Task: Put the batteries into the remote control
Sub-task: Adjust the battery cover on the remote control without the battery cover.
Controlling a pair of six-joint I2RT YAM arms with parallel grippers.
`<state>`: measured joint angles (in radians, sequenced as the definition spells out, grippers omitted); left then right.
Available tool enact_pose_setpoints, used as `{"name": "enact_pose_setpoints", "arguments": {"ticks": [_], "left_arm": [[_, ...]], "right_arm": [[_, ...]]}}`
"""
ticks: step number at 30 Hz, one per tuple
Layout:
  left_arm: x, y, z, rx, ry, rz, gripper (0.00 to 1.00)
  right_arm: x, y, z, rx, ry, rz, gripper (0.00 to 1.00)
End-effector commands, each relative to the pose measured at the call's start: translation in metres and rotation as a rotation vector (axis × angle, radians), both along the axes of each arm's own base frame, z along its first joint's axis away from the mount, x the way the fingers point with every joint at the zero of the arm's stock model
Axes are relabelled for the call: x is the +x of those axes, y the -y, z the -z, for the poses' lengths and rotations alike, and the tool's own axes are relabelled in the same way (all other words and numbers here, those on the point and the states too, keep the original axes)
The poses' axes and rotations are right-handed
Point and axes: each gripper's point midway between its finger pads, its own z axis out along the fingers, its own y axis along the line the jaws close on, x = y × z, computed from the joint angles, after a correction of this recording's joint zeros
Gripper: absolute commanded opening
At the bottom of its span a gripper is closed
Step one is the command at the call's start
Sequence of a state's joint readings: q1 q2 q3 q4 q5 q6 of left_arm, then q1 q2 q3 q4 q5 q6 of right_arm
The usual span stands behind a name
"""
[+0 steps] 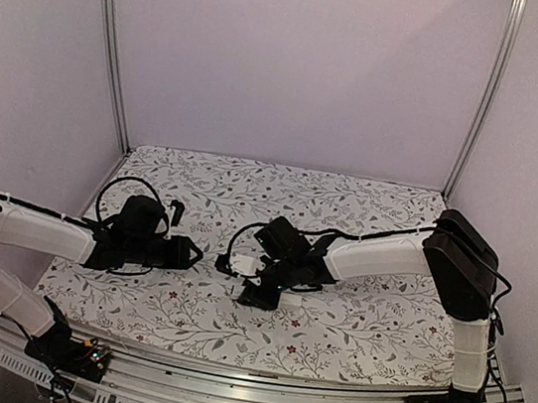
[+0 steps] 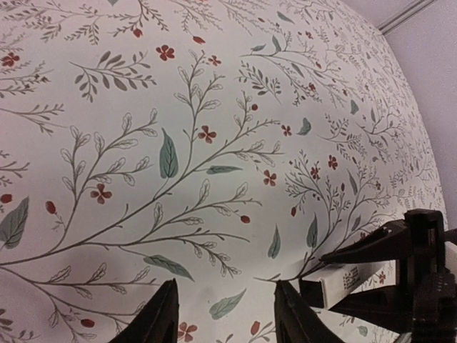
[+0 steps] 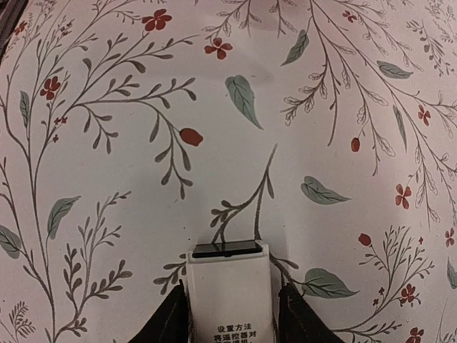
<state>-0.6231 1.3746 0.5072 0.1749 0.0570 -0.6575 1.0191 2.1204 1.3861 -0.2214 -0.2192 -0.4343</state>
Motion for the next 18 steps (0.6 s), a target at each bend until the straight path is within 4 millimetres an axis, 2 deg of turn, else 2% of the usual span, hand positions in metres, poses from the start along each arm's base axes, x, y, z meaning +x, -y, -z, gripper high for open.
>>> {"name": "enact_pose_setpoints", "arguments": {"ticks": [1, 4, 8, 13, 16, 18], "left_arm": [[0.002, -0.002, 0.005, 0.002, -0.01, 0.003, 0.45], [0.0, 0.001, 0.008, -0.01, -0.023, 0.012, 0.45], [-0.003, 0.012, 0.011, -0.055, -0.056, 0.043, 0.45], [-0.009, 0.03, 0.015, -0.076, -0.073, 0.086, 0.47], [-0.013, 0.041, 0.015, -0.077, -0.074, 0.117, 0.51], [-0.015, 0.047, 0.013, -0.079, -0.071, 0.132, 0.56]], "right_arm": [[-0.003, 0.002, 0.007, -0.021, 0.014, -0.006, 0.5], [-0.002, -0.001, 0.0, -0.017, 0.03, -0.005, 0.64], [-0.002, -0.011, -0.024, 0.032, 0.026, 0.004, 0.72], [0.007, -0.014, -0.091, 0.177, 0.006, 0.147, 0.76], [0.028, 0.006, -0.124, 0.232, -0.031, 0.382, 0.77], [0.052, 0.04, -0.127, 0.207, -0.083, 0.63, 0.76]]}}
